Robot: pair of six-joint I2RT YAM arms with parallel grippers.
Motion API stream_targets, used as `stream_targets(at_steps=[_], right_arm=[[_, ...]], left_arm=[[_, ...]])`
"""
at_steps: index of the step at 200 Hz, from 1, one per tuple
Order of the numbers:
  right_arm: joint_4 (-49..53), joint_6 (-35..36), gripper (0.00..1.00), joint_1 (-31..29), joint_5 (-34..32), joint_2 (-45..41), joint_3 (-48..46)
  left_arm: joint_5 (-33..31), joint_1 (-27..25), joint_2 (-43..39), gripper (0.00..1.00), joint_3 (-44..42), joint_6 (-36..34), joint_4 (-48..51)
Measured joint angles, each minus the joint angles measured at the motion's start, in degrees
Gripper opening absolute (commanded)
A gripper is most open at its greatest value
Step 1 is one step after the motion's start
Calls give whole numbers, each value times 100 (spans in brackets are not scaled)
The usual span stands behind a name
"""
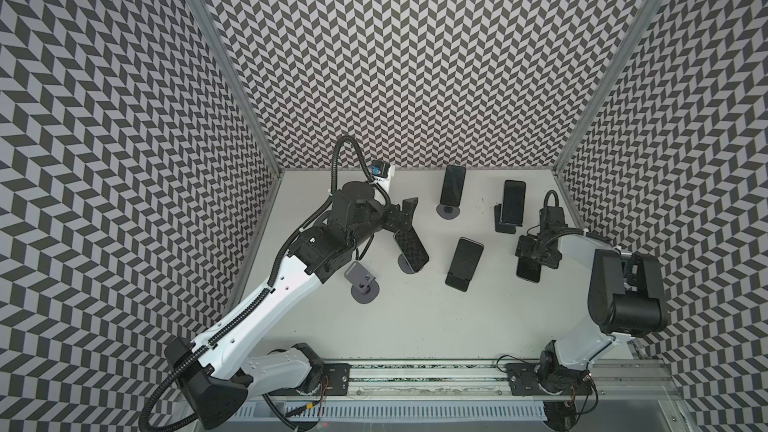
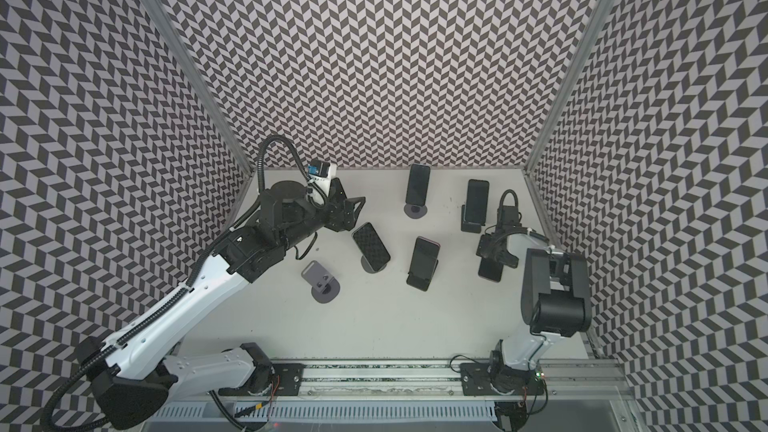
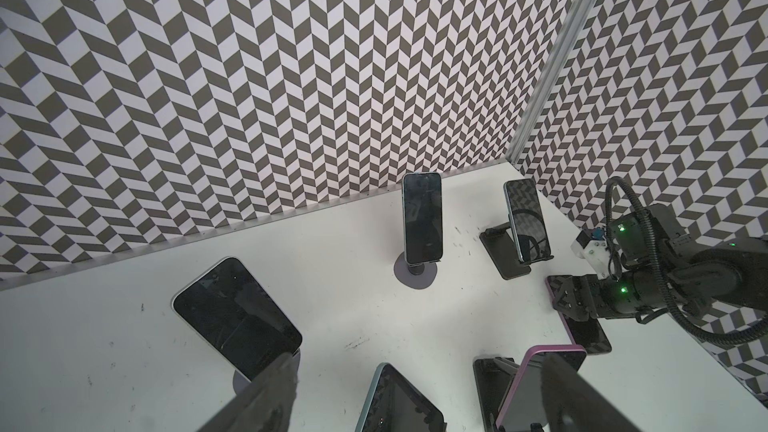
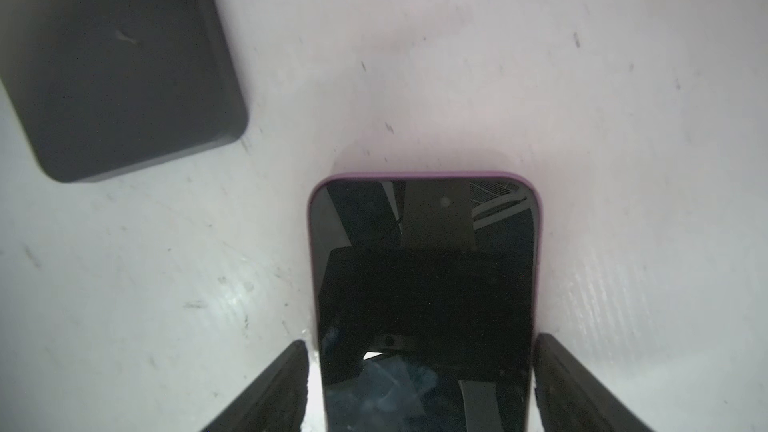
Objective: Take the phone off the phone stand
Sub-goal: 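Lay the phone flat on the table and open the right gripper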
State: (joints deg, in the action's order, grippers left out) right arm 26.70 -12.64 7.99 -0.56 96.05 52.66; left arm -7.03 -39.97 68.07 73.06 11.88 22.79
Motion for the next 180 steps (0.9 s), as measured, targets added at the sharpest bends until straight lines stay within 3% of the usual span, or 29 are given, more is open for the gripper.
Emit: stream_targets(at_steps=[61,96,180], right_arm=[[-20,-28,89,0,7,9,15],[-20,-74,98,0,35,-2,28],[291,-214,100,2,190,-201,-57]], left_arm=[[-35,31,-22,92,0,0,2],[-66,37,-52,92,0,0,4],[-76,37,-192,92,-15,2,2]])
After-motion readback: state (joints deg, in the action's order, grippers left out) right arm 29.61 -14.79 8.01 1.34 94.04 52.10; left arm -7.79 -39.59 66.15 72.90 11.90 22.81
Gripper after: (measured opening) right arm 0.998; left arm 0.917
